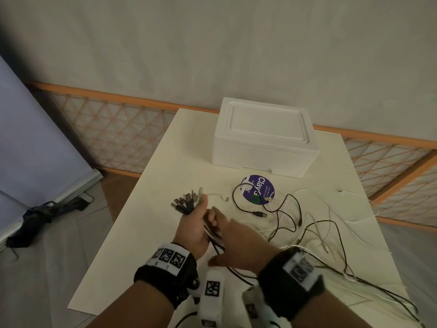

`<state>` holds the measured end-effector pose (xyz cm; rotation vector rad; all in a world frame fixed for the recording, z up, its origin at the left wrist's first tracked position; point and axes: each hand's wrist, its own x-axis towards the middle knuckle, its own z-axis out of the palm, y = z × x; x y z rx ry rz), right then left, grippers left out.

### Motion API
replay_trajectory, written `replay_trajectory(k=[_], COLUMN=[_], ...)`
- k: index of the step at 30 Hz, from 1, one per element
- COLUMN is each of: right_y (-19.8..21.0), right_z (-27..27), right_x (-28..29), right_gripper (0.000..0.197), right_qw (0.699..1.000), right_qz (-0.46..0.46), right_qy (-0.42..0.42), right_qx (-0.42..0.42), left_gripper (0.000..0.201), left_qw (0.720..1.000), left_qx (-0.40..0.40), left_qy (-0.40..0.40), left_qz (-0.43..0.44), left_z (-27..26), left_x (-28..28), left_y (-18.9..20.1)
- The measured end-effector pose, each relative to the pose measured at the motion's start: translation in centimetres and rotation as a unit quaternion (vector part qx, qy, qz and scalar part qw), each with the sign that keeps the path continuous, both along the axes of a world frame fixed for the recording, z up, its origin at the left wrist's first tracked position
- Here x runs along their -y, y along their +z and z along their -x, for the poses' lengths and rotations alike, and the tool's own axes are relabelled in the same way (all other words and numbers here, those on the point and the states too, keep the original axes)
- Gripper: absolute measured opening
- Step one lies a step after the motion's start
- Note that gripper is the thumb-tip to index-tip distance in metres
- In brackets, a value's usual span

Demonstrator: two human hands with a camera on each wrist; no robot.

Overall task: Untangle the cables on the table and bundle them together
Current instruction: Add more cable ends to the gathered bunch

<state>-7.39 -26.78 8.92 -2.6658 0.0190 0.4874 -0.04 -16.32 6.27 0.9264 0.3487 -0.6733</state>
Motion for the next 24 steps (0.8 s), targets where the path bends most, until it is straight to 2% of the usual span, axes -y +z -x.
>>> replay_trajectory(k=[2,5,7,9,19,22,24], right_y=[-1.5,-2.5,-3.0,-3.4,-4.4,-4.8,-4.7], right_z=[-0.3,1.5,3.5,5.4,8.8,8.7,8.2], right_x=[-0.6,2.0,4.6,6.6,12.1,13.6,14.0], right_gripper=[0.068,0.046,0.029,0.021,0.022,0.037,0.053], right_qw=[0.999,0.998,0.994,0.990,0.976,0.977,0.987], right_qz=[-0.024,0.051,0.103,0.138,0.166,0.161,0.090], right_qy=[-0.031,-0.031,-0.022,-0.030,-0.140,-0.131,-0.111], right_qx=[0.009,-0.005,-0.015,-0.006,-0.019,-0.056,-0.078], left_gripper=[0.049,0.043,0.042,0.042,0.042,0.045,0.047], left_qw=[1.000,0.995,0.993,0.991,0.987,0.985,0.986], left_qx=[0.001,-0.027,-0.036,-0.049,-0.067,-0.078,-0.085], left_qy=[0.011,0.085,0.112,0.122,0.130,0.129,0.108], left_qz=[0.012,0.039,0.027,0.014,-0.064,-0.085,-0.097], left_z=[-0.3,-2.0,-2.7,-3.0,-5.2,-5.8,-5.9], left_x=[-0.3,-2.2,-3.5,-4.3,-4.2,-4.2,-4.1], left_y=[0.4,0.2,-0.2,-0.7,-2.5,-3.1,-3.5])
